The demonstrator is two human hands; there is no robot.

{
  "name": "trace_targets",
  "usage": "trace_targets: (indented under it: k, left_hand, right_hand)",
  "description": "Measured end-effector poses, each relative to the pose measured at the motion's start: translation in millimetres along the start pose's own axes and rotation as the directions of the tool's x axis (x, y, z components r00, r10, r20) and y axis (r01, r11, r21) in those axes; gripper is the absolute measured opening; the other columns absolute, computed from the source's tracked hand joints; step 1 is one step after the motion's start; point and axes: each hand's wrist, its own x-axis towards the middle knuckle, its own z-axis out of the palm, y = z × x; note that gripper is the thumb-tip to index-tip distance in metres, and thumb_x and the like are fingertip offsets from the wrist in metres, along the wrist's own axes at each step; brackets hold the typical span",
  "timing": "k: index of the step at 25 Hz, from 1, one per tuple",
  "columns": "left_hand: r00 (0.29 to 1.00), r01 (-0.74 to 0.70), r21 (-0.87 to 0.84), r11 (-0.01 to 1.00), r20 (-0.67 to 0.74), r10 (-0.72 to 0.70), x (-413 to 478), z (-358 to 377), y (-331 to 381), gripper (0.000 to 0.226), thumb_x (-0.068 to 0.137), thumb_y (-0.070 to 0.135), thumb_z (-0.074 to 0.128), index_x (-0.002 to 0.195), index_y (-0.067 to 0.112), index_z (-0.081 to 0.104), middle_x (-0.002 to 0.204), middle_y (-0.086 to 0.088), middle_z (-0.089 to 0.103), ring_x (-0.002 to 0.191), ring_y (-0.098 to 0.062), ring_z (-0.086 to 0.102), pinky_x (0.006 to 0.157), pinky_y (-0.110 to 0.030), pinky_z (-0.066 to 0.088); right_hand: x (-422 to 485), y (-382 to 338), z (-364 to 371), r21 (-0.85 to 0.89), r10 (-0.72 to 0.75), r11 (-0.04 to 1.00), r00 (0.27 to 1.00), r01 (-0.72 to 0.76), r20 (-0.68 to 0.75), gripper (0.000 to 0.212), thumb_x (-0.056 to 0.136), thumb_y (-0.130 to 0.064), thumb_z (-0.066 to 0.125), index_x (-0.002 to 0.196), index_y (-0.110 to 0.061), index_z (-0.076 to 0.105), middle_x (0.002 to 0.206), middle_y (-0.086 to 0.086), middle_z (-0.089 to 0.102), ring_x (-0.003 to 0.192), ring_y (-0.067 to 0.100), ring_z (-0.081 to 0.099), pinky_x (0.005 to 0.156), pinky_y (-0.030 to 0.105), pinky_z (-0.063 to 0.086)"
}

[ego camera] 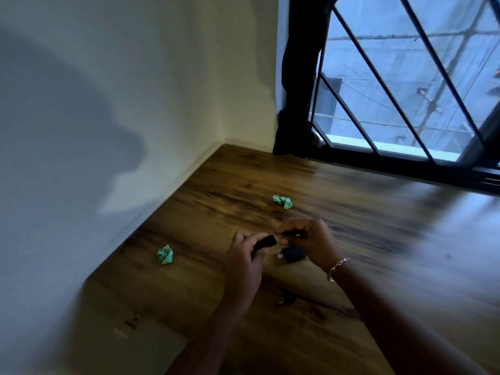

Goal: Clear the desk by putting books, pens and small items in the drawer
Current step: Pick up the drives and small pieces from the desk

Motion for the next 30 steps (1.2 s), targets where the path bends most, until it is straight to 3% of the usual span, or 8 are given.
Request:
trace_targets:
  k: [5,8,11,14,16,19,25,30]
  left_hand:
    - [0.995,-0.097,0.006,0.995,0.027,0.096,-7,6,10,0.029,0.082,-0.001,0.063,0.11,0.006,0.067,0.1,-0.005,0.057,0.093,-0.014,0.056,0.078,-0.016,0.046]
    - [0.986,-0.161,0.038,0.986,0.039,0.159,-13,11,14,0.03,0.082,-0.001,0.063,0.111,0.005,0.067,0.093,0.001,0.05,0.087,-0.013,0.055,0.073,-0.012,0.042]
    - [0.966,-0.201,0.055,0.978,0.174,0.189,-22,17,16,0.033,0.084,0.005,0.064,0.117,0.009,0.063,0.096,0.005,0.05,0.092,-0.009,0.053,0.074,-0.011,0.043]
    - [0.933,-0.271,0.15,0.951,0.285,0.22,-28,27,19,0.033,0.085,0.012,0.062,0.118,0.018,0.063,0.105,0.002,0.057,0.104,-0.012,0.049,0.082,-0.018,0.04]
    - [0.936,-0.235,0.208,0.949,0.312,0.163,-33,32,20,0.034,0.085,0.021,0.063,0.119,0.02,0.06,0.115,0.003,0.055,0.113,-0.013,0.044,0.088,-0.02,0.038]
    - [0.956,-0.136,0.25,0.959,0.287,0.061,-45,31,13,0.032,0.084,0.033,0.064,0.112,0.02,0.057,0.116,0.004,0.051,0.111,-0.011,0.043,0.088,-0.019,0.039]
    - [0.953,-0.107,0.385,0.917,0.303,-0.017,-59,22,9,0.028,0.092,0.034,0.053,0.118,0.026,0.049,0.116,0.008,0.052,0.1,-0.003,0.049,0.074,-0.011,0.035]
    - [0.967,-0.047,0.449,0.892,0.245,-0.073,-53,13,4,0.028,0.093,0.036,0.051,0.118,0.025,0.049,0.114,0.007,0.055,0.097,-0.005,0.052,0.07,-0.014,0.032]
  right_hand:
    - [-15,1,-7,0.016,-0.016,1.0,0.999,0.017,-0.052,0.031,0.07,0.003,0.073,0.084,-0.024,0.069,0.083,-0.01,0.068,0.076,-0.011,0.062,0.074,0.009,0.048]
    - [-28,0,-15,0.008,-0.005,1.0,0.998,0.005,-0.069,0.024,0.069,0.004,0.073,0.084,-0.015,0.072,0.082,-0.007,0.068,0.072,-0.014,0.061,0.07,0.005,0.047]
    - [-52,5,-21,-0.193,-0.046,0.98,0.998,0.038,-0.033,0.022,0.077,-0.003,0.069,0.096,-0.013,0.071,0.093,-0.011,0.064,0.078,-0.014,0.056,0.072,0.003,0.045]
    - [-79,24,-18,-0.364,-0.055,0.93,0.998,0.045,-0.018,0.025,0.083,-0.014,0.063,0.108,-0.017,0.067,0.108,-0.004,0.064,0.089,0.0,0.056,0.071,0.008,0.045]
    - [-92,33,-15,-0.394,0.02,0.918,0.997,-0.049,-0.078,0.028,0.082,-0.021,0.062,0.109,-0.015,0.067,0.108,0.003,0.066,0.089,0.013,0.062,0.073,0.019,0.05]
    - [-103,42,-12,-0.467,0.038,0.879,0.991,-0.096,-0.131,0.025,0.075,-0.01,0.072,0.099,-0.013,0.071,0.098,0.008,0.069,0.082,0.027,0.065,0.067,0.034,0.054]
    - [-110,33,-12,-0.525,0.154,0.833,0.984,-0.176,-0.086,0.034,0.089,-0.038,0.054,0.118,-0.021,0.059,0.115,-0.001,0.054,0.097,0.016,0.054,0.074,0.02,0.043]
    - [-99,12,-10,-0.57,0.192,0.818,0.971,-0.079,0.141,0.047,0.092,-0.03,0.05,0.137,-0.032,0.038,0.123,0.001,0.046,0.091,0.01,0.049,0.074,0.016,0.04]
